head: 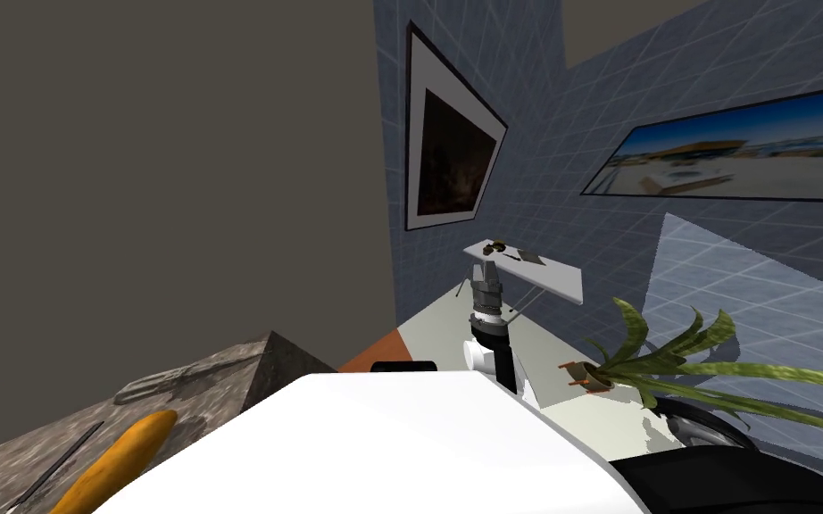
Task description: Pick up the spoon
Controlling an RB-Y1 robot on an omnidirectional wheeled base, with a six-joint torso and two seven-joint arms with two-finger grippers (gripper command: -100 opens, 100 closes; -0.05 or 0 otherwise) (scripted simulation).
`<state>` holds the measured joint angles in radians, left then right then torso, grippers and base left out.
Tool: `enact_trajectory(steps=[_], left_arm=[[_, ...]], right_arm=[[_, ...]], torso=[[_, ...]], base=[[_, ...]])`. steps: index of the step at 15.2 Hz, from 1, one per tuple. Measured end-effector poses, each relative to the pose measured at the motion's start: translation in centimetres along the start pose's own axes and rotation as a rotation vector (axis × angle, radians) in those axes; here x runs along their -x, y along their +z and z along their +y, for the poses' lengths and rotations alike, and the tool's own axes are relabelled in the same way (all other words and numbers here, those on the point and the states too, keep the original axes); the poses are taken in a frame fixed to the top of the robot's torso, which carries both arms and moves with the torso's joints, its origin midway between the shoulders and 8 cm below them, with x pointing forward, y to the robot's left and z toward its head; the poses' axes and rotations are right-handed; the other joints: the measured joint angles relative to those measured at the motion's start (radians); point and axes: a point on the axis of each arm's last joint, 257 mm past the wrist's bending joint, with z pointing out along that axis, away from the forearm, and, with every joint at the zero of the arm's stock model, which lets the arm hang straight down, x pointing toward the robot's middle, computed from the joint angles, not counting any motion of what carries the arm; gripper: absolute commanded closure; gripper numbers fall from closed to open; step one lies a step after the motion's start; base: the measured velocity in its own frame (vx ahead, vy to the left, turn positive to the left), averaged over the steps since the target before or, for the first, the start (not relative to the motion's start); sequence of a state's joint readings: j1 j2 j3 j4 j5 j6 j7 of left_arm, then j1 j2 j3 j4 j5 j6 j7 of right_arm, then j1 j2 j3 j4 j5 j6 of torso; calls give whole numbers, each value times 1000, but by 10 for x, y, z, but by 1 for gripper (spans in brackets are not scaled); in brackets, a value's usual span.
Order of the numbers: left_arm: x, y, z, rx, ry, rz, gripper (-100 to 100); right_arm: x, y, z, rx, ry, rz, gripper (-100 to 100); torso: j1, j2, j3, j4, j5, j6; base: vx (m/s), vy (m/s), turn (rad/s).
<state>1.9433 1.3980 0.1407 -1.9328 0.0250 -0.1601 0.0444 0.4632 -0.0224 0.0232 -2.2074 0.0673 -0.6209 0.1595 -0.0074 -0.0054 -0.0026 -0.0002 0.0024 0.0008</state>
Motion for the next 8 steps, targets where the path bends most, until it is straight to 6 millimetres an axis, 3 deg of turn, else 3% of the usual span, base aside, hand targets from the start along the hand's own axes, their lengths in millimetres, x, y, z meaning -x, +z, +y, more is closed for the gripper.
enact_trajectory(steps=[2, 4, 8], left_arm=[[-16, -2, 8, 10, -39, 13, -100], [-15, -6, 18, 28, -16, 4, -100], [-11, 3, 16, 23, -6, 4, -100]], right_arm=[[0, 0, 0, 0, 0, 0, 0], [0, 0, 0, 0, 0, 0, 0], [0, 0, 0, 0, 0, 0, 0]], torso=[[-4, -3, -2, -1, -1, 0], [-5, 4, 2, 1, -2, -1], [3, 4, 2, 1, 0, 0]], base=[[53, -99, -22], [-61, -83, 93], [-6, 15, 33]])
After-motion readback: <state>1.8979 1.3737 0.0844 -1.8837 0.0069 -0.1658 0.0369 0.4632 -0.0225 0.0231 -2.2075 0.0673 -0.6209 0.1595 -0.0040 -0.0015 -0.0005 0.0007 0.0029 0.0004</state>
